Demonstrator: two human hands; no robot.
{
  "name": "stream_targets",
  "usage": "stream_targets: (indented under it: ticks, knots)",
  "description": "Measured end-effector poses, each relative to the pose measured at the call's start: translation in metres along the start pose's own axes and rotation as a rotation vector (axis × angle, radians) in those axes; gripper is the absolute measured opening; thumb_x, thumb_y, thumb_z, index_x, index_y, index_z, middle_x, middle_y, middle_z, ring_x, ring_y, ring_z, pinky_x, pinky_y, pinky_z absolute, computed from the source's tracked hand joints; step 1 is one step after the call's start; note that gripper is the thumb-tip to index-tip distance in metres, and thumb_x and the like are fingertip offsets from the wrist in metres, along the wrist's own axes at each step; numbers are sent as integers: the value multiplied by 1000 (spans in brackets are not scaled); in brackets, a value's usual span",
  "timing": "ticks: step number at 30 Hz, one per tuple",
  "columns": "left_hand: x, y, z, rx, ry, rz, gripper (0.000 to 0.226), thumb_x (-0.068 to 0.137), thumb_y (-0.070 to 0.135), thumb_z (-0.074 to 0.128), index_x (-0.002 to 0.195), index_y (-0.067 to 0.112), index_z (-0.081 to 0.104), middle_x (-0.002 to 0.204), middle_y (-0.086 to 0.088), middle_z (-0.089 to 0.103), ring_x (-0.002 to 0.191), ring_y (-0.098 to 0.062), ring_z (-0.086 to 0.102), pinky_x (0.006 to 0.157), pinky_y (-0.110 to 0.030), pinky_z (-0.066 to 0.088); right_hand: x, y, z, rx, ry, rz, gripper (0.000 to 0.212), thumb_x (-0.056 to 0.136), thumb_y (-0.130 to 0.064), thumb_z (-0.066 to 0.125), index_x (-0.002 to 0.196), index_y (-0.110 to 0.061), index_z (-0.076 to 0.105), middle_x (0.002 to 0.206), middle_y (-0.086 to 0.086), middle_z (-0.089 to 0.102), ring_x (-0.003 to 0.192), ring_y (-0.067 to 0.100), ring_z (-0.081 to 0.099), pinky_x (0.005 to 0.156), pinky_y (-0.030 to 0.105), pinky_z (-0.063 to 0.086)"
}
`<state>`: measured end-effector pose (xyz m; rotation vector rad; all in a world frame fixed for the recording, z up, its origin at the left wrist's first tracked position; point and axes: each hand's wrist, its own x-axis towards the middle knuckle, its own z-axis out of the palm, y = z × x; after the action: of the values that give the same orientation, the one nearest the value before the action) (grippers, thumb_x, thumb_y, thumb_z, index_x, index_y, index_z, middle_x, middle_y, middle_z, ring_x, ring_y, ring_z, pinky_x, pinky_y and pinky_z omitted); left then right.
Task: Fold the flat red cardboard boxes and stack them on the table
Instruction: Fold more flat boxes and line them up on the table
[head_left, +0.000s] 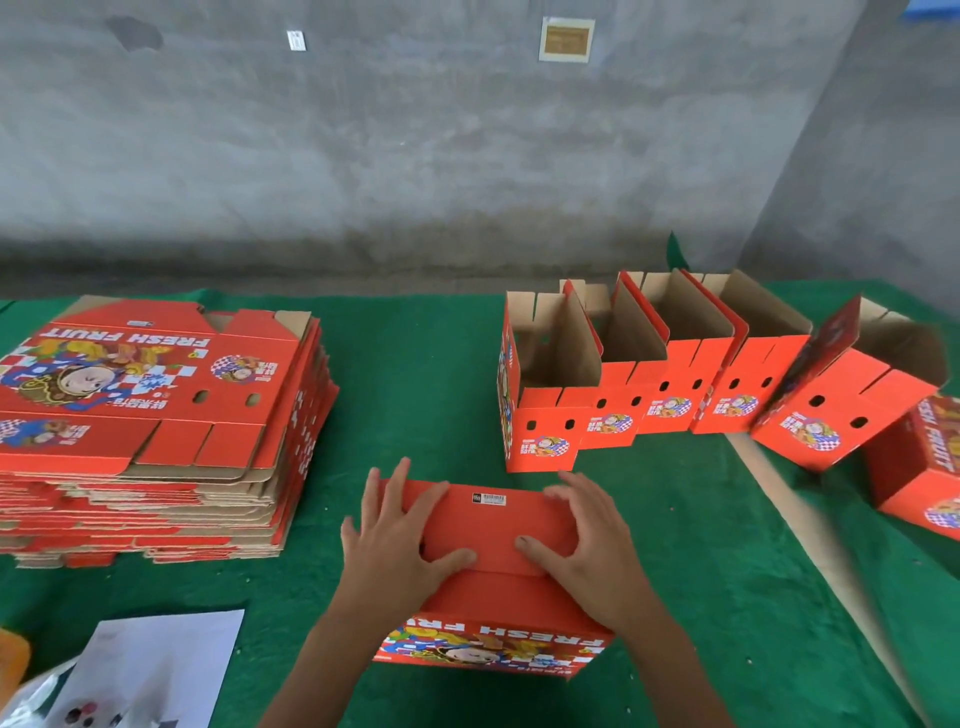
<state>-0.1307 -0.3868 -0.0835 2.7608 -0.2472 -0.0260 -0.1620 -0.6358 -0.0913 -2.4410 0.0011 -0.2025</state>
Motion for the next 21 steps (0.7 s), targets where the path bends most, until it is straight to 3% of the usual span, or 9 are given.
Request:
stream_targets:
  ticks: [2, 4, 7, 10, 12, 15, 17, 19, 21]
  knots:
    - [0, 4, -1, 58, 30, -56, 97, 74, 88, 59, 156, 53, 22, 171, 7, -1, 158, -24, -7, 114, -57, 40, 0, -3, 2, -54, 18, 47, 75, 82, -61, 77, 143, -27, 48, 148, -9, 45, 143, 12, 35, 117, 38, 33]
    - [-3, 11, -1, 127, 34, -84, 100, 74, 88, 59, 157, 53, 17, 170, 5, 2, 157, -27, -3, 108, -53, 47, -1, -6, 6, -138, 32, 63, 84, 82, -63, 75, 149, -24, 43, 147, -6, 44, 142, 14, 34, 114, 38, 36]
    - [-5, 16, 1, 142, 50, -136, 99, 75, 87, 59, 157, 54, 14, 169, 2, 2, 155, -34, 7, 105, -52, 50, -3, -9, 9, -175, 85, 93, 92, 81, -63, 76, 153, -24, 35, 151, -4, 39, 145, 16, 30, 115, 37, 37]
    - [-4, 16, -1, 131, 59, -197, 98, 78, 83, 61, 158, 51, 14, 169, -2, 2, 144, -36, 34, 95, -47, 55, -5, -17, 11, -183, 95, 201, 106, 80, -66, 75, 160, -22, 20, 161, 2, 25, 147, 25, 27, 113, 43, 41]
    - [-2, 17, -2, 170, 33, -222, 101, 80, 83, 60, 160, 47, 8, 168, -6, 4, 134, -35, 45, 89, -44, 55, -6, -23, 12, -267, 32, 310, 114, 81, -75, 66, 162, -21, 7, 158, 5, 26, 138, 30, 42, 103, 44, 48]
    - [5, 14, -3, 195, -13, -200, 103, 81, 85, 56, 161, 44, 6, 164, -9, 7, 134, -35, 41, 90, -44, 54, -10, -25, 9, -394, -41, 418, 121, 79, -90, 50, 162, -18, 0, 147, 9, 38, 124, 31, 56, 93, 43, 52]
    - [6, 4, -4, 123, -18, -167, 88, 87, 85, 43, 160, 47, 10, 164, -7, 9, 138, -35, 36, 95, -48, 52, -9, -23, 5, -263, -13, 466, 118, 80, -94, 36, 163, -16, 6, 153, 11, 42, 130, 33, 55, 101, 47, 48]
    - [5, -5, -6, 35, 21, -196, 69, 94, 80, 26, 156, 48, 20, 164, -6, 13, 137, -36, 41, 98, -52, 50, -4, -15, -2, 1, -27, 555, 114, 81, -95, 13, 159, -13, 28, 151, 13, 51, 133, 33, 56, 111, 51, 44]
    - [2, -8, -6, -15, 44, -251, 60, 97, 75, 22, 148, 45, 30, 163, -7, 19, 128, -37, 53, 97, -53, 50, -1, 1, -9, 260, -150, 697, 118, 74, -96, 0, 133, -15, 61, 122, 12, 72, 112, 28, 69, 97, 47, 56]
